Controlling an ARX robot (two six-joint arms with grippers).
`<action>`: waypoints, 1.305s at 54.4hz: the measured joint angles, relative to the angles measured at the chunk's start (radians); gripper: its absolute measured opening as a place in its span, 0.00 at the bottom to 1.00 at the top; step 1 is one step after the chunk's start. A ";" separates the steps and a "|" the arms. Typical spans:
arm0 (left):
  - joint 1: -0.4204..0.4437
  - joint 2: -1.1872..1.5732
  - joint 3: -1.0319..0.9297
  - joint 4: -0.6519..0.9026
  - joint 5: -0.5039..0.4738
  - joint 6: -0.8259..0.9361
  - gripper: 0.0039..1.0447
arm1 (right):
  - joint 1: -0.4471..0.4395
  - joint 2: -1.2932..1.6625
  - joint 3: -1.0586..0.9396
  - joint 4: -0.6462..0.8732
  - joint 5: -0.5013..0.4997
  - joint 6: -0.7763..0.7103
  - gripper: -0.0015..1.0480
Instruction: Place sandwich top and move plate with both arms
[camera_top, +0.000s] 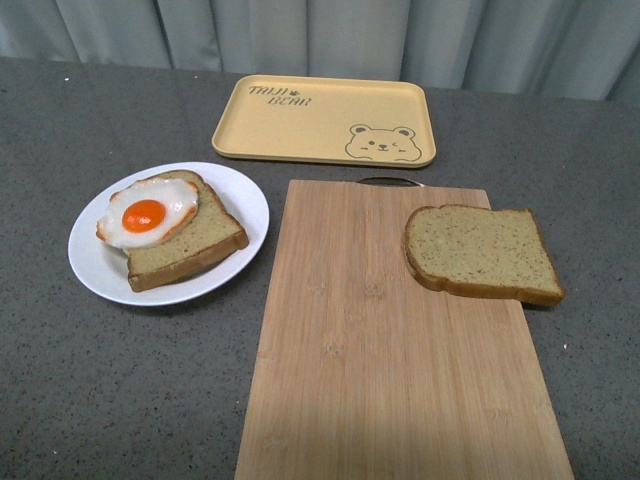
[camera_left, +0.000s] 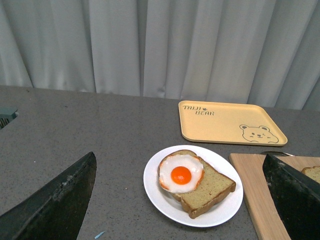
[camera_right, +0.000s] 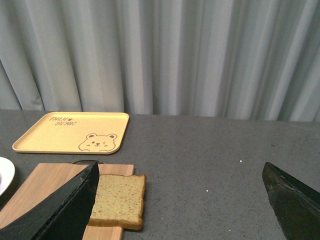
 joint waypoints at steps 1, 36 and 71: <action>0.000 0.000 0.000 0.000 0.000 0.000 0.94 | 0.000 0.000 0.000 0.000 0.000 0.000 0.91; 0.000 0.000 0.000 0.000 0.000 0.000 0.94 | 0.000 0.000 0.000 0.000 0.000 0.000 0.91; 0.000 0.000 0.000 0.000 0.000 0.000 0.94 | -0.029 0.460 0.078 0.173 0.015 -0.232 0.91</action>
